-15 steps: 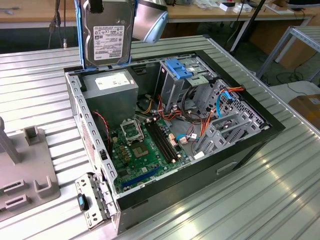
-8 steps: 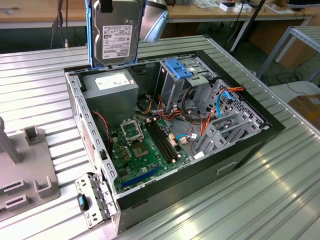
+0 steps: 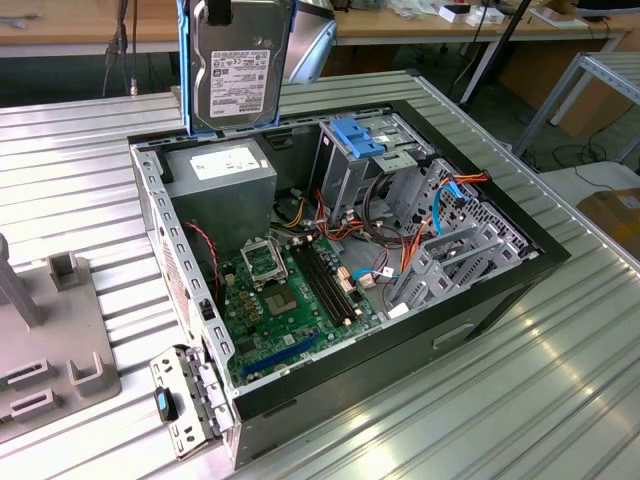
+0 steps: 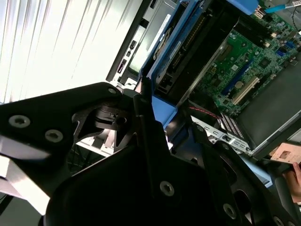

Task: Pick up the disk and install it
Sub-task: 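Pick up the disk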

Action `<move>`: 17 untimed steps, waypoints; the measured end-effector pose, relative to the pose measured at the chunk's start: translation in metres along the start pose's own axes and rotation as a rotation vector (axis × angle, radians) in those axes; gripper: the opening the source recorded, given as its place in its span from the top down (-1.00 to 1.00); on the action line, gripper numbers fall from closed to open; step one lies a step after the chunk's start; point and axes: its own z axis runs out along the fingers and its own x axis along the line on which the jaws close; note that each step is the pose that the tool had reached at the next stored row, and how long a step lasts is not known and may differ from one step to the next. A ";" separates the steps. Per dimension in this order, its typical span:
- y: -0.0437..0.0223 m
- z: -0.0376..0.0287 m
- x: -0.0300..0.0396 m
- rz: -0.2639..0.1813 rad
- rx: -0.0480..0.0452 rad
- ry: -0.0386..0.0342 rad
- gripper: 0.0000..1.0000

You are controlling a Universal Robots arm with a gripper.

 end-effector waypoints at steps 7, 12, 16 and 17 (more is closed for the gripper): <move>-0.0017 0.0000 0.0004 0.000 0.0000 -0.0001 0.26; -0.0051 0.0003 0.0077 0.000 0.0000 0.0000 0.26; -0.0063 0.0003 0.0076 0.000 -0.0001 0.0000 0.26; -0.0088 0.0002 0.0076 0.000 0.0000 0.0000 0.26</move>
